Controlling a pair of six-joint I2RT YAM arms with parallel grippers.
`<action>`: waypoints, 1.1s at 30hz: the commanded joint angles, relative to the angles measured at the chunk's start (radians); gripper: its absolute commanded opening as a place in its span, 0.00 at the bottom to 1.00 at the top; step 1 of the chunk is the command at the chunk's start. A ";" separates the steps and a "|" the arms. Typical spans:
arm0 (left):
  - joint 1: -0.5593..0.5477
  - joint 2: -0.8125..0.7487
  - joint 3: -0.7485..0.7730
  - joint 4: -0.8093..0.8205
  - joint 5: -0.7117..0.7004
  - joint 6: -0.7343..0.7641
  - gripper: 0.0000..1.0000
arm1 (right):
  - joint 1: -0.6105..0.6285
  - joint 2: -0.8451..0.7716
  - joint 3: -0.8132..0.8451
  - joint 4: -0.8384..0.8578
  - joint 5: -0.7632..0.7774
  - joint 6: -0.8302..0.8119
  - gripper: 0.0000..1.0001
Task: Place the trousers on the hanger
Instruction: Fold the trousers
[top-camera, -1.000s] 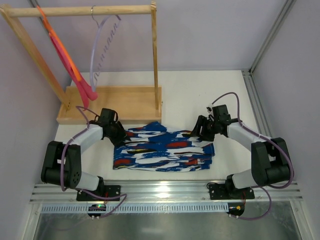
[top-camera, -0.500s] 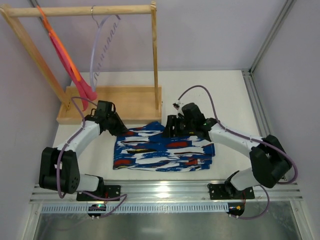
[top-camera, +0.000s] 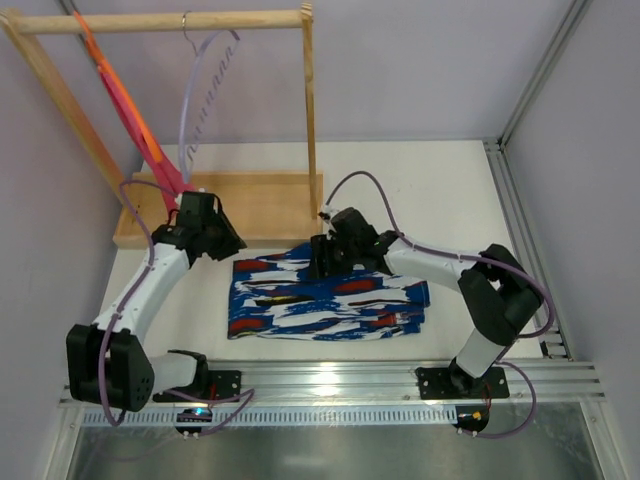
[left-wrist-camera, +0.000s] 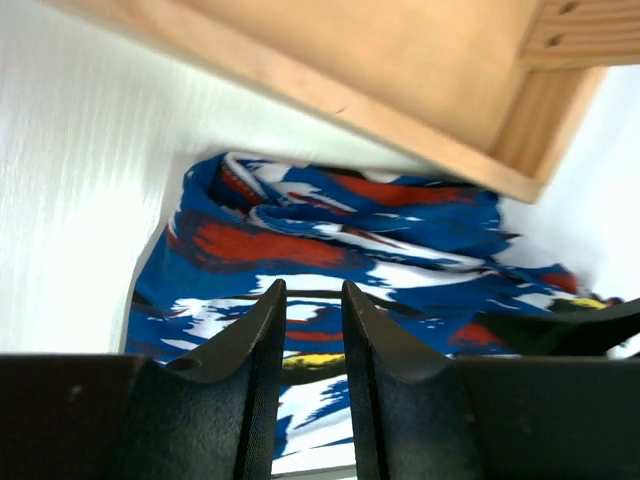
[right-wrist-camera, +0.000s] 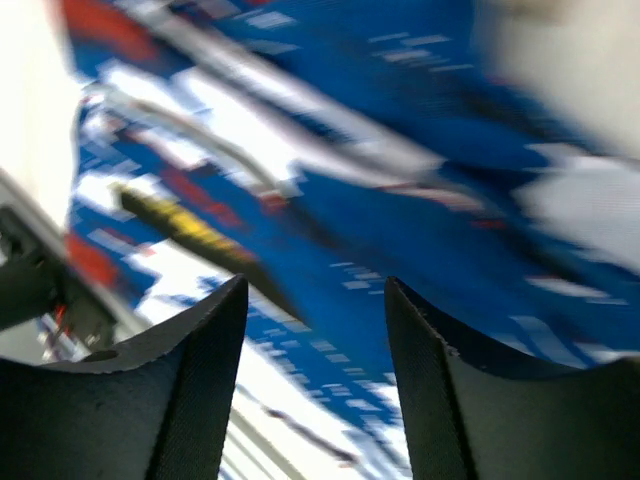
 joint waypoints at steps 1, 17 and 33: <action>0.006 -0.049 0.018 -0.054 -0.024 0.019 0.29 | 0.125 -0.055 0.054 0.047 0.058 0.061 0.58; 0.098 0.209 -0.011 -0.043 0.008 0.025 0.06 | 0.409 0.343 0.247 0.517 0.038 0.295 0.34; 0.115 0.249 0.066 -0.086 -0.054 0.045 0.02 | 0.471 0.235 0.097 0.419 0.165 0.247 0.39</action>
